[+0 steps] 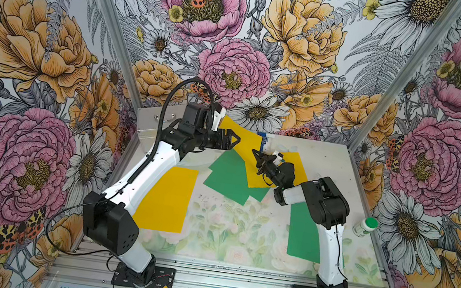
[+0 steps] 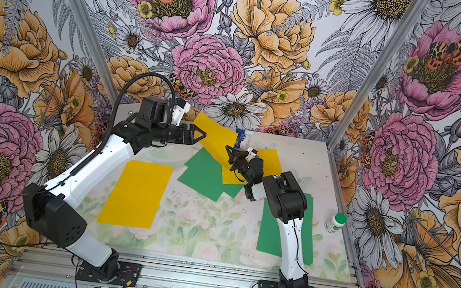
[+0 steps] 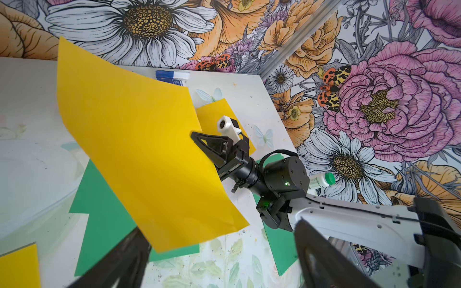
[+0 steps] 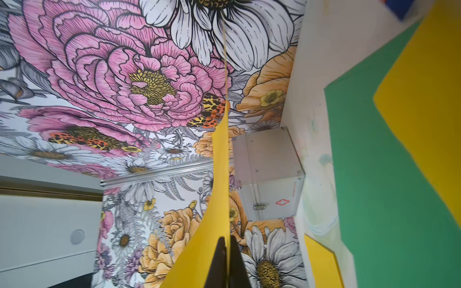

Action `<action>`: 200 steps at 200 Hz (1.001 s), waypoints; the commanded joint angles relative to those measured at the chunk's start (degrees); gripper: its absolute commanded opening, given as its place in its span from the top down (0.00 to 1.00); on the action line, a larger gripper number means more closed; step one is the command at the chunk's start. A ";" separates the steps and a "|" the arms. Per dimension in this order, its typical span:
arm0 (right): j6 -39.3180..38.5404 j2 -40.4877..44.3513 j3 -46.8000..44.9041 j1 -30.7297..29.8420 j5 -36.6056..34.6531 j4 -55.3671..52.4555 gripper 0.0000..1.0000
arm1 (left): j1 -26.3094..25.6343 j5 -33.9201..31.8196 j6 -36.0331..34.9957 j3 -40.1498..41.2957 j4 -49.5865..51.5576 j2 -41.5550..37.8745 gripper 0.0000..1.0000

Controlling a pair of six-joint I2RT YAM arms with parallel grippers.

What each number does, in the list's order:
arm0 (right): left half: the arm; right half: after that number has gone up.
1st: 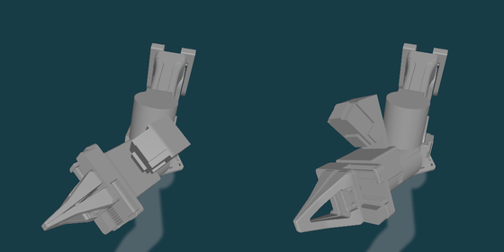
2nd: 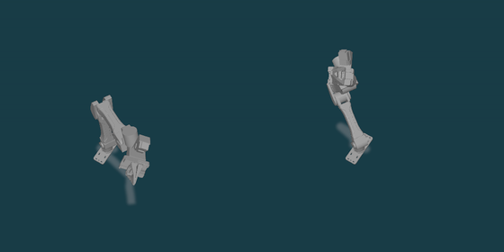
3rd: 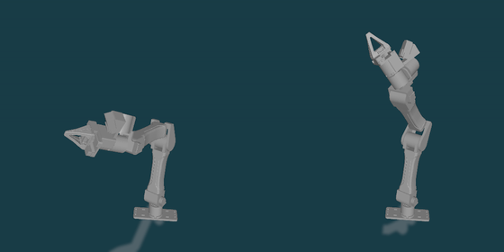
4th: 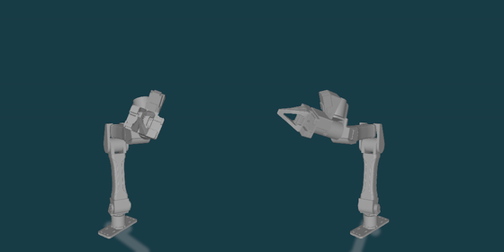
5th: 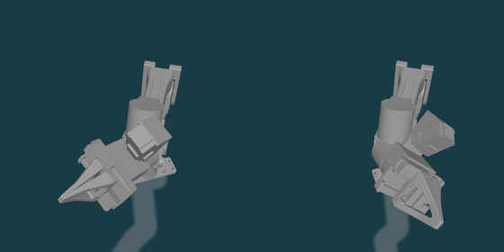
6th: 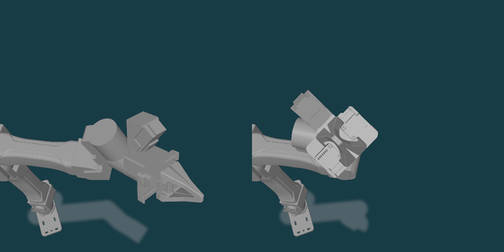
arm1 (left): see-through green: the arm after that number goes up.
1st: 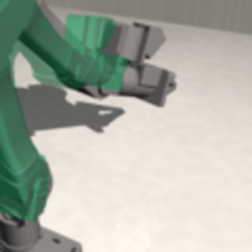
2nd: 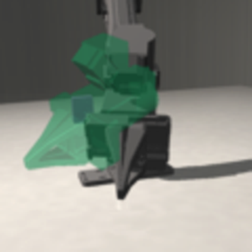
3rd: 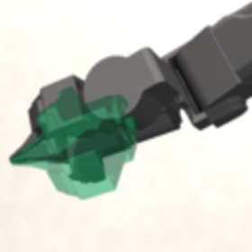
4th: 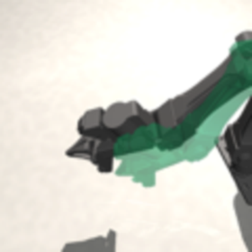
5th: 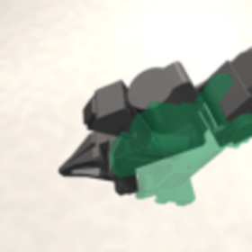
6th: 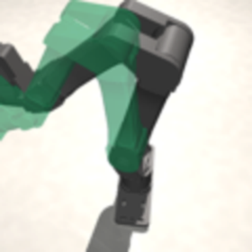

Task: Sort the scattered colored papers by color
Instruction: Pick up the colored paper, then place the colored paper.

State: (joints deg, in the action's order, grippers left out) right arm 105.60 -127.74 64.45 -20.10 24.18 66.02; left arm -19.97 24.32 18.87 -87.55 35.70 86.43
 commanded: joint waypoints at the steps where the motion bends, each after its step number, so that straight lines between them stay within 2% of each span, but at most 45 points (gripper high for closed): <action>1: -14.24 5.25 3.71 1.09 5.43 -14.93 1.00 | 2.26 -3.16 1.27 3.60 -1.09 -5.64 0.02; 26: -29.31 8.56 9.53 1.52 7.45 -34.10 1.00 | 4.77 -4.65 2.89 8.97 -1.07 -10.43 0.02; 45: -42.53 10.98 15.14 1.14 5.99 -51.03 1.00 | 6.54 -4.93 3.43 12.73 -1.07 -13.61 0.02; 61: -54.75 12.81 21.40 0.33 1.67 -66.31 1.00 | 7.71 -5.32 3.63 15.59 -1.07 -15.98 0.02; 96: -74.05 16.55 30.20 -3.03 -5.80 -83.89 1.00 | 9.95 -6.59 4.41 20.67 -0.99 -20.13 0.02; 130: -84.65 17.74 37.21 -8.77 -9.68 -94.41 1.00 | 11.64 -7.16 5.18 23.67 -0.99 -22.83 0.02; 157: -91.01 17.98 41.31 -15.47 -12.69 -98.60 1.00 | 12.69 -8.02 5.98 25.02 -0.98 -25.56 0.02; 170: -92.67 17.80 43.06 -18.94 -13.34 -99.54 1.00 | 13.40 -8.57 6.22 25.68 -0.93 -27.50 0.02; 200: -93.10 16.10 47.26 -24.98 -9.72 -99.75 1.00 | 16.50 -8.57 7.08 27.48 -0.82 -32.58 0.02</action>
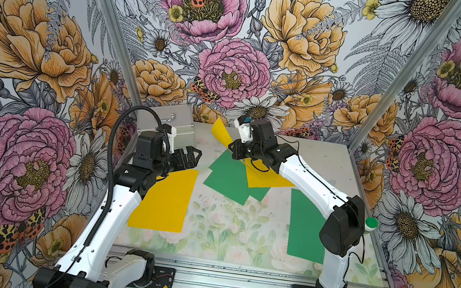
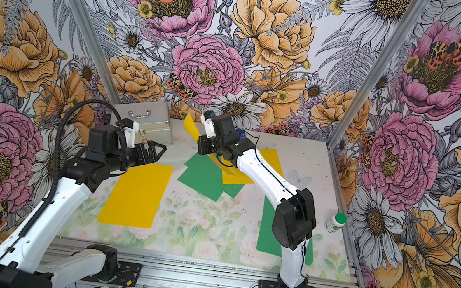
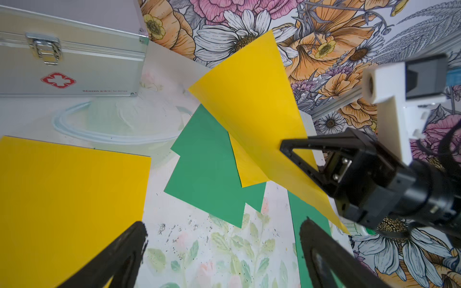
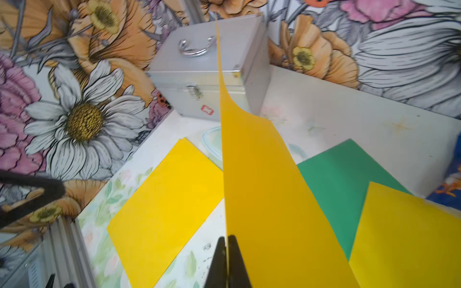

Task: Sort the scattered colored papers by color
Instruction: Place the colored paper.

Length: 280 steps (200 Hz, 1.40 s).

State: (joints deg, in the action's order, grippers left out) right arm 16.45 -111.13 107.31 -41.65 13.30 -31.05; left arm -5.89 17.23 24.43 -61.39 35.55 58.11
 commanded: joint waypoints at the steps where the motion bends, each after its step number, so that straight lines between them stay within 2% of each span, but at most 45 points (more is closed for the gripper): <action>1: -3.91 -0.59 4.53 -3.48 1.27 -2.69 1.00 | 2.53 -1.50 1.61 1.38 -0.71 -4.42 0.02; 25: -2.25 -2.76 8.55 -8.50 3.69 -2.53 1.00 | 5.76 -1.68 3.33 3.25 -0.70 -8.65 0.02; 47: 3.13 -5.31 11.51 -10.90 3.59 -1.17 1.00 | 9.09 -1.83 5.07 4.58 -0.62 -12.32 0.02; 82: 18.36 -7.88 7.90 -11.19 2.98 11.01 1.00 | 13.58 -2.06 7.22 5.23 -0.65 -17.02 0.02; 119: 35.35 -11.02 1.30 -11.52 -1.47 25.74 1.00 | 14.93 -2.69 9.19 5.52 -0.68 -17.39 0.02; 143: 46.30 -12.77 -5.73 -12.09 -6.42 36.17 1.00 | 14.89 -3.66 10.95 6.64 -0.78 -16.89 0.02; 167: 53.51 -15.10 -11.23 -13.31 -11.46 42.57 1.00 | 14.91 -4.59 12.82 8.49 -0.74 -16.80 0.02; 201: 60.30 -21.45 -11.57 -15.51 -14.15 49.01 1.00 | 14.56 -6.44 16.74 12.62 -2.41 -17.49 0.02; 231: 64.32 -24.52 -11.00 -15.85 -17.14 50.33 1.00 | 11.61 -11.06 20.12 16.52 -4.83 -18.18 0.02; 280: 67.17 -24.37 -10.44 -17.07 -23.98 44.00 1.00 | 3.88 -21.75 23.71 21.75 -7.99 -17.77 0.02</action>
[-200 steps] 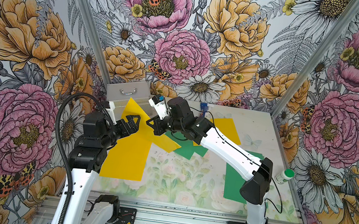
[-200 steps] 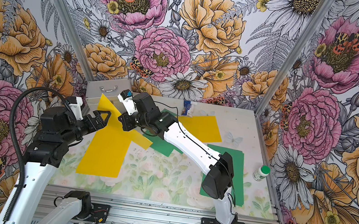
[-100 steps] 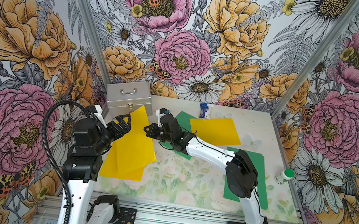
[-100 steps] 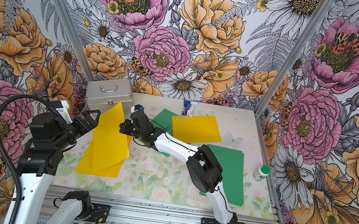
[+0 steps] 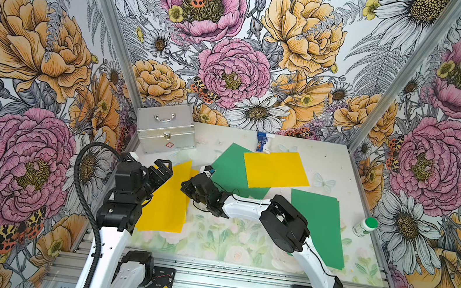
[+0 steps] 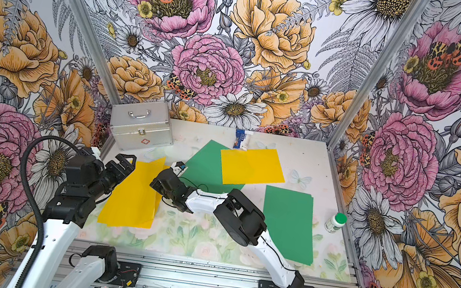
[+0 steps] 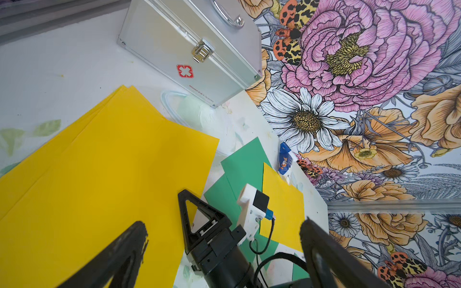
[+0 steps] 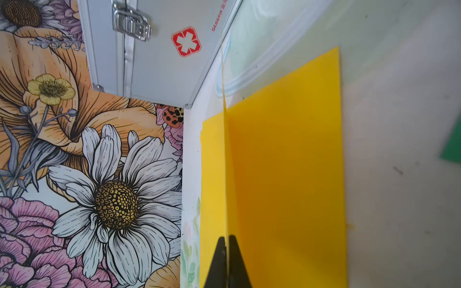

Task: Sort the scattered colored papers by color
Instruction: Place the colored paper.

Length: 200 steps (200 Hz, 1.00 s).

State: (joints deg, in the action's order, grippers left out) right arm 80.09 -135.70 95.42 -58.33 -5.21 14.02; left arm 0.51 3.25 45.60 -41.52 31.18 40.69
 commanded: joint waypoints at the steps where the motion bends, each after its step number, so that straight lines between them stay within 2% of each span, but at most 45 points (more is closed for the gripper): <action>1: 3.68 0.10 1.49 -0.39 -5.58 -1.09 1.00 | -2.66 -7.92 2.50 2.01 -3.64 -0.30 0.02; 21: 5.78 -1.28 3.03 -0.42 -6.97 -2.21 1.00 | -4.50 -11.00 2.74 3.17 -4.80 0.31 0.02; 50: 7.81 -2.11 3.79 -0.68 -7.57 -2.87 1.00 | -4.84 -12.14 2.48 4.81 -6.45 1.65 0.02; 124: 9.94 -5.15 6.36 -2.24 -5.97 -3.86 1.00 | -4.76 -14.38 5.72 14.24 -19.17 5.93 0.02; 200: 10.94 -5.73 6.36 -2.48 -5.72 -4.93 1.00 | -1.85 -12.53 5.28 19.31 -29.45 13.99 0.02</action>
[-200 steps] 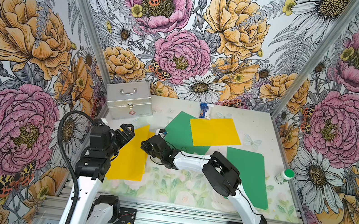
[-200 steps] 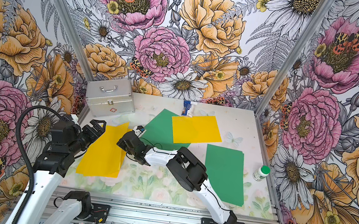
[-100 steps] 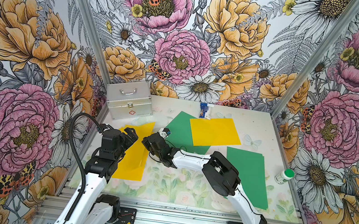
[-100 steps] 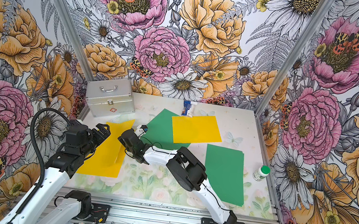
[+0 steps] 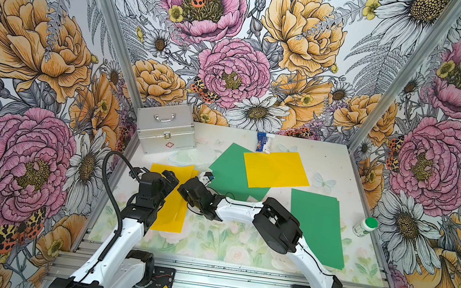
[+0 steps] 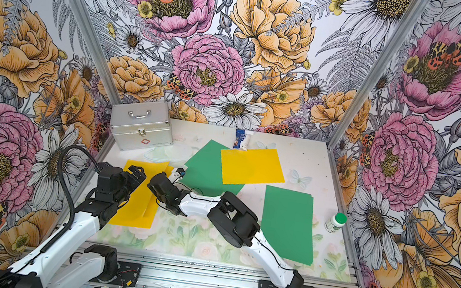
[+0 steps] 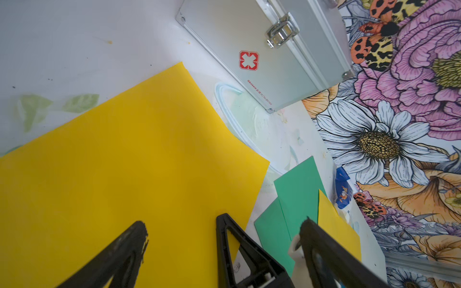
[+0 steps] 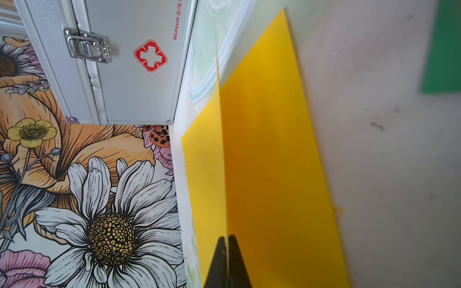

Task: Sort the scattered colored papers by color
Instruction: Place the colored paper.

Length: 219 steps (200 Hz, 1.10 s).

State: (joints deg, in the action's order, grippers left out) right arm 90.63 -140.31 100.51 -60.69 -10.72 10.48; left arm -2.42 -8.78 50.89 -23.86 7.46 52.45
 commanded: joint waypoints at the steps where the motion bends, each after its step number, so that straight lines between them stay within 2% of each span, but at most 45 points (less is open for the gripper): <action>1: 0.37 -1.11 1.27 -0.08 -0.20 -1.41 1.00 | 1.09 -0.61 -0.01 1.72 -5.90 2.40 0.02; 66: 0.35 -1.22 1.20 -0.04 0.30 -1.86 1.00 | 1.78 -1.25 0.98 2.65 -11.18 11.52 0.02; 105: 0.43 -0.78 0.78 -0.02 0.44 -2.14 1.00 | 3.58 2.26 4.06 5.21 -15.75 15.62 0.02; 168: 0.86 -0.50 0.36 0.25 0.88 -2.24 1.00 | 4.71 7.80 7.24 2.16 -11.20 19.77 0.02; 176: 0.78 -0.28 0.26 0.25 0.95 -2.30 0.95 | 4.78 8.27 7.38 1.94 -10.71 19.96 0.02; 193: 0.80 0.42 -0.05 0.23 0.89 -2.84 0.74 | 4.96 9.11 7.77 1.97 -10.31 20.06 0.02; 219: 0.61 2.69 -2.09 0.59 0.47 -3.19 0.53 | 4.99 9.44 7.87 2.15 -9.47 19.20 0.02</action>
State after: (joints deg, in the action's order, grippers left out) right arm 91.46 -140.33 100.29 -60.53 -9.67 8.45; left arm 2.22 -2.35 57.34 -21.56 -4.99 71.70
